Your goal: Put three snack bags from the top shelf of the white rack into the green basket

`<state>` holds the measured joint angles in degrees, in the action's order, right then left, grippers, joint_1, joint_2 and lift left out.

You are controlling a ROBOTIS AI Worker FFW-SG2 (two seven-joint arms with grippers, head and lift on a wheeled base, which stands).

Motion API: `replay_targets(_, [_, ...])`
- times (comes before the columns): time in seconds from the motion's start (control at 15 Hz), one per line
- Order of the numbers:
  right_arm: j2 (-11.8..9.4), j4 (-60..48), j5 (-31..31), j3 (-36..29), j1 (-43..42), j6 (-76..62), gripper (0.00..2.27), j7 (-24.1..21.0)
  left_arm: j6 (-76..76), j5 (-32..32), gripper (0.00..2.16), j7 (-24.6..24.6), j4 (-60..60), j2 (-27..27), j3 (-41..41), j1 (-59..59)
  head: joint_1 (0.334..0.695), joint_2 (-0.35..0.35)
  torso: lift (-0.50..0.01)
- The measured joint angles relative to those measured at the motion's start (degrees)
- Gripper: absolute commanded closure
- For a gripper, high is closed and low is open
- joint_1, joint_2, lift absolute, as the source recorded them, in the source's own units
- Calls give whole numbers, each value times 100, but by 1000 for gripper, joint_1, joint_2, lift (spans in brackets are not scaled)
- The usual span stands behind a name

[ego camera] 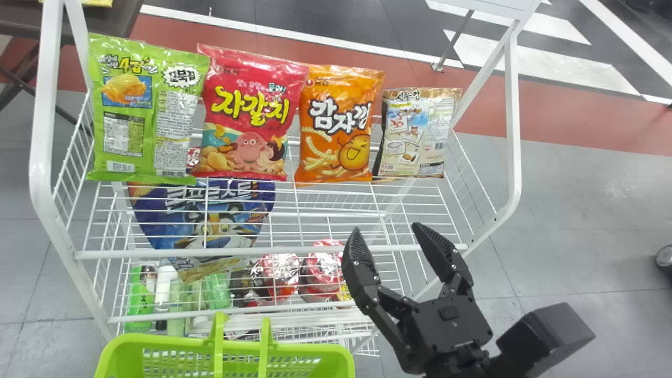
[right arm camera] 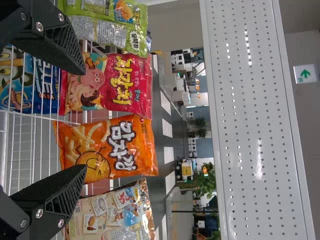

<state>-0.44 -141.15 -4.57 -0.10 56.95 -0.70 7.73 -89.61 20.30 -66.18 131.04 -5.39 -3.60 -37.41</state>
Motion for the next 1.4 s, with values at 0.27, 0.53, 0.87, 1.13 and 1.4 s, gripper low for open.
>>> replay_targets(0.27, [-1, -1, 0, -1, -9, 27, 171, 0, 0, 1, 2145, -16, -7, 3, 0, -19, 695, -350, 0])
replay_targets(0.53, [-27, -1, -1, -15, -17, 35, 171, 0, 0, 3, 2145, -24, -9, 4, -10, -36, 695, -350, 0])
replay_targets(0.87, [-51, -1, -9, -16, -44, 56, 171, 0, 0, 3, 2145, -47, -14, 12, -32, -54, 695, -350, 0])
replay_targets(1.13, [-53, 48, 144, 244, -821, 1199, 171, -243, 0, 3, 2142, -77, 19, 4, -50, -44, 695, -350, 0])
replay_targets(1.4, [-27, 501, 283, 1002, -2715, 3723, 171, -263, 0, 146, 2142, -179, -189, -5, 1, 86, 695, -350, 0])
